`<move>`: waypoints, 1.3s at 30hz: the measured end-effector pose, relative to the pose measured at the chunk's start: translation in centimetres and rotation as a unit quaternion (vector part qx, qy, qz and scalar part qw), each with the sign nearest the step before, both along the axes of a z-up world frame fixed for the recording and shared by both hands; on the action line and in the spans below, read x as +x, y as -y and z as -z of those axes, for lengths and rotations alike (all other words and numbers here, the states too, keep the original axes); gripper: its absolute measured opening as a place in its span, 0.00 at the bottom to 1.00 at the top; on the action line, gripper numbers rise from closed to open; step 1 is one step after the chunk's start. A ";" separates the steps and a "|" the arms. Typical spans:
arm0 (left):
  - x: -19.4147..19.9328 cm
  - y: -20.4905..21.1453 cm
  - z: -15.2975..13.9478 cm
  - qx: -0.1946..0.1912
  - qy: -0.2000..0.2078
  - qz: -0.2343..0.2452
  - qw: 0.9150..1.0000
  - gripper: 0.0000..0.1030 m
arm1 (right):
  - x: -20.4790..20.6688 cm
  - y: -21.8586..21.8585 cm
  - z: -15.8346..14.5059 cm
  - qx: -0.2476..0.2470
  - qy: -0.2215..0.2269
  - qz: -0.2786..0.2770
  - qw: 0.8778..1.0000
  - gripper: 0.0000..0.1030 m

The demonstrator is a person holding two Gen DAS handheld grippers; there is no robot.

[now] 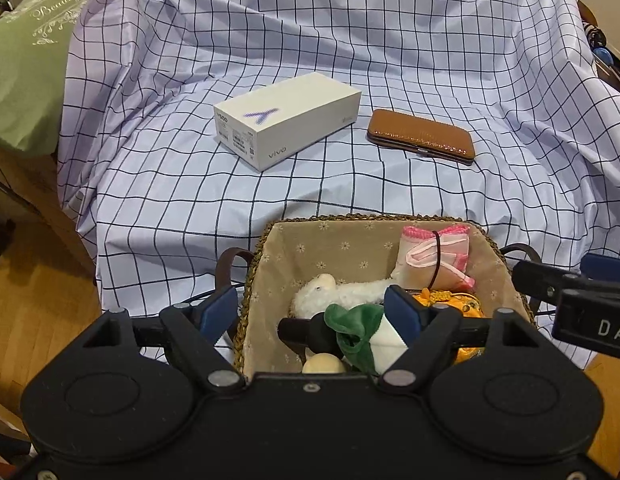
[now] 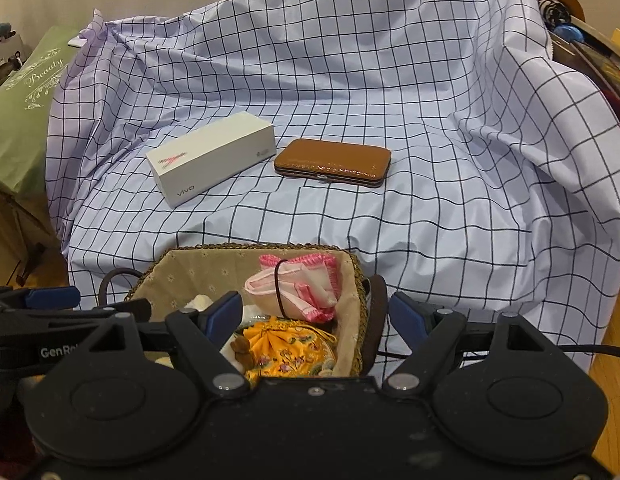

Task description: Organize soft objects

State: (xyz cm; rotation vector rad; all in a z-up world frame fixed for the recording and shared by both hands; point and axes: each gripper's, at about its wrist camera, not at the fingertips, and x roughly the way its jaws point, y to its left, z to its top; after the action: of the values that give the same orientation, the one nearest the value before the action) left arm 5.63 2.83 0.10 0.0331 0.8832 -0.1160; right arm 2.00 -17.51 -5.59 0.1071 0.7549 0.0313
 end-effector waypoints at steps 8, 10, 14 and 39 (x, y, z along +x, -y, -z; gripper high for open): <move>-1.4 0.3 -0.5 0.006 0.016 -0.003 1.000 0.85 | -1.6 0.5 -0.1 0.005 0.002 0.008 1.000 0.81; -1.7 0.5 -0.7 0.008 0.022 -0.002 1.000 0.85 | -2.0 0.5 -0.2 0.006 0.004 0.008 1.000 0.82; -2.3 0.5 -1.1 0.008 0.031 -0.002 0.999 0.86 | -2.7 0.5 -0.2 0.006 0.007 0.005 1.000 0.82; -3.4 0.1 -0.7 0.007 0.027 -0.005 1.000 0.87 | -3.6 0.2 -0.2 0.001 0.004 -0.006 1.000 0.83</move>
State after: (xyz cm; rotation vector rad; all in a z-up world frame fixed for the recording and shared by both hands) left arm 2.20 2.70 0.82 0.0449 0.8307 -0.0991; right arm -1.57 -17.76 -5.38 0.1035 0.7471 0.0442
